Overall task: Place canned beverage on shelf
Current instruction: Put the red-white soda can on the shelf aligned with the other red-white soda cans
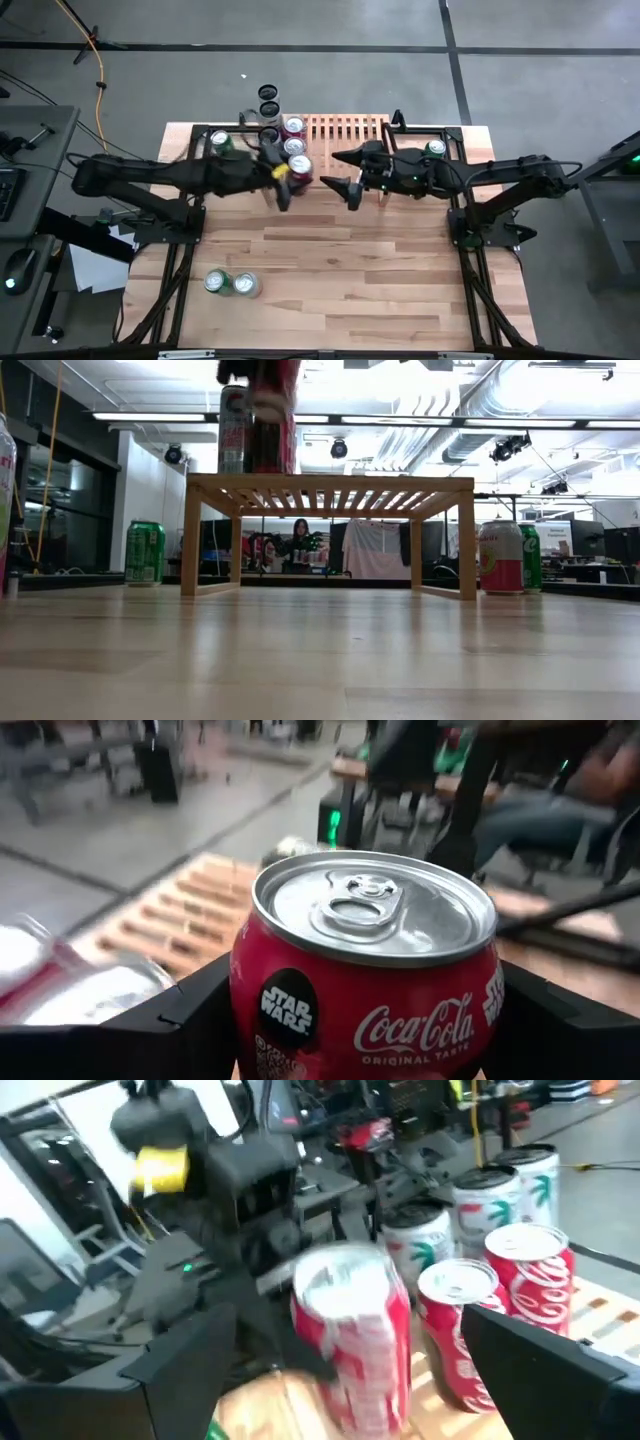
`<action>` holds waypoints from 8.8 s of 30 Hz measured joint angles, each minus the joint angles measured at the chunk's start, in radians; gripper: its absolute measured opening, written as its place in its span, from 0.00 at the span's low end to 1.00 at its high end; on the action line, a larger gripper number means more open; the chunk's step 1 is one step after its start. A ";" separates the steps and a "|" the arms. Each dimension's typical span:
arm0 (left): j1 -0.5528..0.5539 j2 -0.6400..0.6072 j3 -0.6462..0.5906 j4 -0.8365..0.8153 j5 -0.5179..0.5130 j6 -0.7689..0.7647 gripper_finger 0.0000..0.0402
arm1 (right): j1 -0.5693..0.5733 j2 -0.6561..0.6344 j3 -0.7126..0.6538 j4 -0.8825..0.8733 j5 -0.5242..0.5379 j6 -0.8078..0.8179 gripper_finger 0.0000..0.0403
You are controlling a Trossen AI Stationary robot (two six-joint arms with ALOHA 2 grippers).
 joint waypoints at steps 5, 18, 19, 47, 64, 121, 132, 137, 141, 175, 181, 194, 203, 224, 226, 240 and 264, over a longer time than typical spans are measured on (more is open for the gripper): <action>-0.020 0.118 0.014 -0.014 -0.003 -0.041 0.71 | 0.000 0.004 0.000 -0.099 0.046 0.087 0.93; -0.033 0.377 0.303 -0.157 -0.010 0.161 0.71 | 0.000 0.010 -0.001 -0.320 0.010 0.443 0.93; -0.033 0.391 0.319 -0.174 -0.011 0.175 0.71 | 0.000 0.010 -0.001 -0.321 0.004 0.454 0.93; -0.030 0.470 0.405 -0.167 0.054 0.274 0.71 | 0.000 0.057 0.000 -0.428 -0.009 0.661 0.93; -0.030 0.466 0.405 -0.204 0.046 0.273 0.71 | 0.002 0.075 0.000 -0.393 0.021 0.658 0.80; -0.031 -0.421 0.003 0.048 -0.088 0.038 0.90 | -0.471 0.432 0.712 -0.624 -0.097 -0.053 0.77; -0.031 -0.423 0.003 0.037 -0.087 0.019 0.90 | -0.572 0.685 0.924 -0.714 -0.255 0.074 0.77; -0.031 -0.422 0.003 0.037 -0.087 -0.013 0.90 | -0.584 0.710 0.938 -0.797 -0.290 0.062 0.77; -0.031 -0.422 0.003 0.038 -0.089 -0.014 0.90 | -0.588 0.701 0.937 -0.841 -0.301 0.020 0.77; -0.031 -0.382 0.004 0.038 -0.174 -0.068 0.90 | -0.590 0.705 0.937 -0.916 -0.405 -0.031 0.80; -0.031 -0.382 0.004 0.038 -0.174 -0.068 0.90 | -0.590 0.705 0.937 -0.927 -0.405 -0.057 0.80; -0.031 -0.382 0.004 0.038 -0.173 -0.067 0.90 | -0.588 0.705 0.937 -0.925 -0.405 -0.102 0.80; -0.031 -0.382 0.004 0.038 -0.168 -0.067 0.90 | -0.587 0.705 0.937 -0.919 -0.405 -0.101 0.83; -0.031 -0.382 0.004 0.038 -0.157 -0.067 0.90 | -0.603 0.695 1.030 -0.914 -0.421 -0.193 0.97; -0.031 -0.382 0.004 0.038 -0.157 -0.067 0.90 | -0.604 0.695 1.067 -0.934 -0.426 -0.229 0.97; -0.030 -0.382 0.004 0.037 -0.105 -0.065 0.90 | -0.567 0.514 1.044 -1.255 -0.373 -0.370 0.97; -0.030 -0.382 0.003 0.035 -0.150 -0.031 0.90 | -0.545 -0.020 -0.079 -0.216 -0.480 -0.270 0.97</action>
